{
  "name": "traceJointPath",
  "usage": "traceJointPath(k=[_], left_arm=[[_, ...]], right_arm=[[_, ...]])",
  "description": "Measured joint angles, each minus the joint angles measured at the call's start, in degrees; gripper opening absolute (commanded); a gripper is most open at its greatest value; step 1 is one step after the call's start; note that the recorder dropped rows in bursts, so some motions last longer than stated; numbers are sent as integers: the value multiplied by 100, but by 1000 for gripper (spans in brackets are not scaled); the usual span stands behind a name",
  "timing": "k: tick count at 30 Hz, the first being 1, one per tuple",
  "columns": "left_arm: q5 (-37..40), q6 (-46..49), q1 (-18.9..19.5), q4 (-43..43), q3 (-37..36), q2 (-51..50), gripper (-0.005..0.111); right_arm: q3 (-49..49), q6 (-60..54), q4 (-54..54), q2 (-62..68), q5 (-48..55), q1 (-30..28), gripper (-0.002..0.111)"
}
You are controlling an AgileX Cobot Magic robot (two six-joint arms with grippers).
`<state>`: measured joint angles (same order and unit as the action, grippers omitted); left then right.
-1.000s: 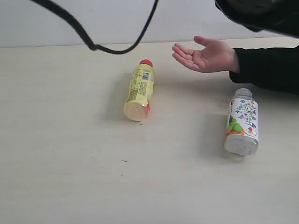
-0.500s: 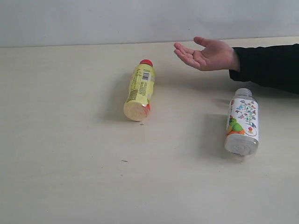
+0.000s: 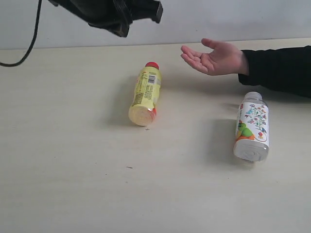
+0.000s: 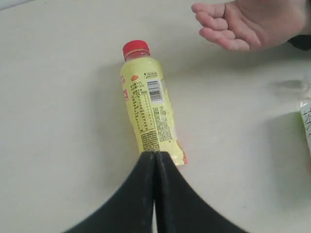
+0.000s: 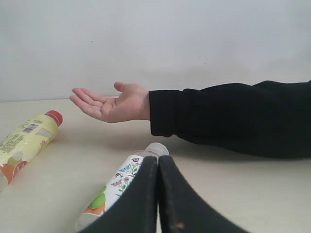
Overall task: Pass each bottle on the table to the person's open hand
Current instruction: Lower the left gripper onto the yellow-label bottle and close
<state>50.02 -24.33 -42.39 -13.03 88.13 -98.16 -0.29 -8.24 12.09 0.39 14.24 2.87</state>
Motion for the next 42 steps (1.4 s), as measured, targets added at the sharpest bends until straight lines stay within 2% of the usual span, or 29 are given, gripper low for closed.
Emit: traceJointPath(k=[3, 8, 10, 13, 14, 16, 18, 19, 20, 30, 42], left_arm=[[-303, 0, -1, -39, -384, -204, 0], [-525, 0, 10, -39, -434, -694, 0], [-442, 0, 95, 166, -179, -970, 0], [97, 289, 343, 825, 691, -1490, 0], [154, 344, 355, 909, 817, -1567, 6], [262, 457, 384, 1051, 1200, -1898, 28], [262, 486, 384, 1099, 1296, -2186, 67], [250, 486, 384, 1111, 1296, -2278, 93], [197, 486, 384, 1075, 1296, -2456, 106], [-377, 314, 384, 731, 1304, -3115, 105], [-513, 314, 384, 731, 1308, -3445, 105]], right_arm=[[0, 0, 0, 0, 0, 0, 0], [0, 0, 0, 0, 0, 0, 0], [0, 0, 0, 0, 0, 0, 0], [0, 0, 0, 0, 0, 0, 0], [0, 0, 0, 0, 0, 0, 0], [0, 0, 0, 0, 0, 0, 0], [0, 0, 0, 0, 0, 0, 0], [0, 0, 0, 0, 0, 0, 0], [0, 0, 0, 0, 0, 0, 0], [0, 0, 0, 0, 0, 0, 0], [0, 0, 0, 0, 0, 0, 0]])
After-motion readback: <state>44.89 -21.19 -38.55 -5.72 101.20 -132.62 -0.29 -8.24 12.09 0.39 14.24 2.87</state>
